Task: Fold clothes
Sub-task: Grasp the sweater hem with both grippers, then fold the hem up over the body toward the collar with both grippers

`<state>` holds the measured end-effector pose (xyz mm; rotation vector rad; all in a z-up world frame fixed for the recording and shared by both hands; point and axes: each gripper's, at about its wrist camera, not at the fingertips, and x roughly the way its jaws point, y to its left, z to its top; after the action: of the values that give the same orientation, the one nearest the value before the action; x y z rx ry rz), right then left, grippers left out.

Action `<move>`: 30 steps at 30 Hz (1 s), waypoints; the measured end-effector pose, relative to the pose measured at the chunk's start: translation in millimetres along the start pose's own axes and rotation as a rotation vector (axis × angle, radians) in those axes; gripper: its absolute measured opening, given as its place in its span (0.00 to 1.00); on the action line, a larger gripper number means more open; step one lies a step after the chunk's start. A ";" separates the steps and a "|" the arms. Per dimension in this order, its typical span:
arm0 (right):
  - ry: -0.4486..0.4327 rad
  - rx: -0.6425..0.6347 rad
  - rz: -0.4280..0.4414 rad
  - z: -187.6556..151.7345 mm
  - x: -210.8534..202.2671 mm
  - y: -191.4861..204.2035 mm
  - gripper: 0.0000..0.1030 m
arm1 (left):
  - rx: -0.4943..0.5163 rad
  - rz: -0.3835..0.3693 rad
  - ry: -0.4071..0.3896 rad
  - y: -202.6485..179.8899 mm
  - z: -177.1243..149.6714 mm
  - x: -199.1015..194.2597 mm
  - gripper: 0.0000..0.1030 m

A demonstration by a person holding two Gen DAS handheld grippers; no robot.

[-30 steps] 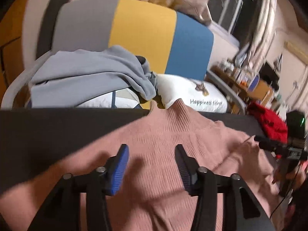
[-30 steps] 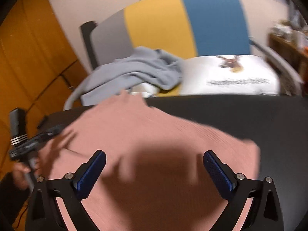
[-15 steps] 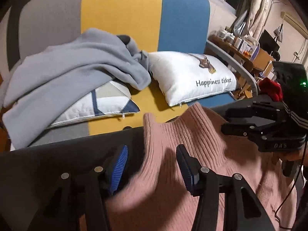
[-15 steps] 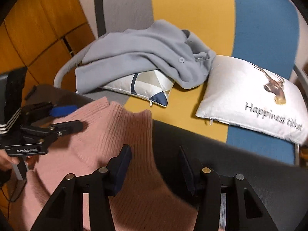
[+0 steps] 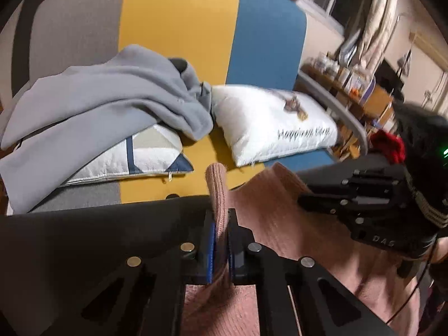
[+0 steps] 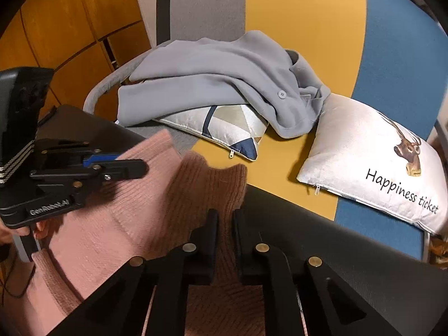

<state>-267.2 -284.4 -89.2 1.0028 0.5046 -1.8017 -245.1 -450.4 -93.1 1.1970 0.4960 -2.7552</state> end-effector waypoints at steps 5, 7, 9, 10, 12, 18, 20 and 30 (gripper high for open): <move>-0.060 0.032 0.006 -9.5 -29.1 2.0 0.10 | -0.010 -0.049 -0.094 -6.4 -11.7 -36.3 0.06; -0.084 0.034 0.012 -16.0 -43.5 6.6 0.10 | 0.002 -0.059 -0.119 -11.9 -18.3 -50.0 0.06; -0.100 0.041 0.010 -23.4 -55.6 10.5 0.08 | -0.002 -0.081 -0.150 -15.0 -25.5 -63.9 0.06; -0.114 0.046 0.015 -29.5 -63.6 12.9 0.08 | -0.001 -0.093 -0.168 -17.4 -31.4 -72.9 0.06; -0.141 0.056 0.022 -42.0 -79.5 17.7 0.08 | 0.021 -0.101 -0.194 -25.4 -47.8 -88.9 0.06; -0.148 0.095 0.038 -115.5 -109.3 37.4 0.08 | 0.098 -0.080 -0.153 -49.5 -114.1 -104.6 0.09; -0.141 0.125 0.043 -138.3 -113.3 39.2 0.09 | 0.046 -0.095 -0.127 -44.4 -129.2 -106.7 0.16; -0.247 0.532 0.307 -185.7 -139.9 14.7 0.60 | -0.500 -0.395 -0.097 14.9 -166.8 -113.6 0.27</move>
<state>-152.4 -81.9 -80.6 1.1139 -0.2879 -1.7771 -48.1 -413.7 -121.0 0.9131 1.4386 -2.6997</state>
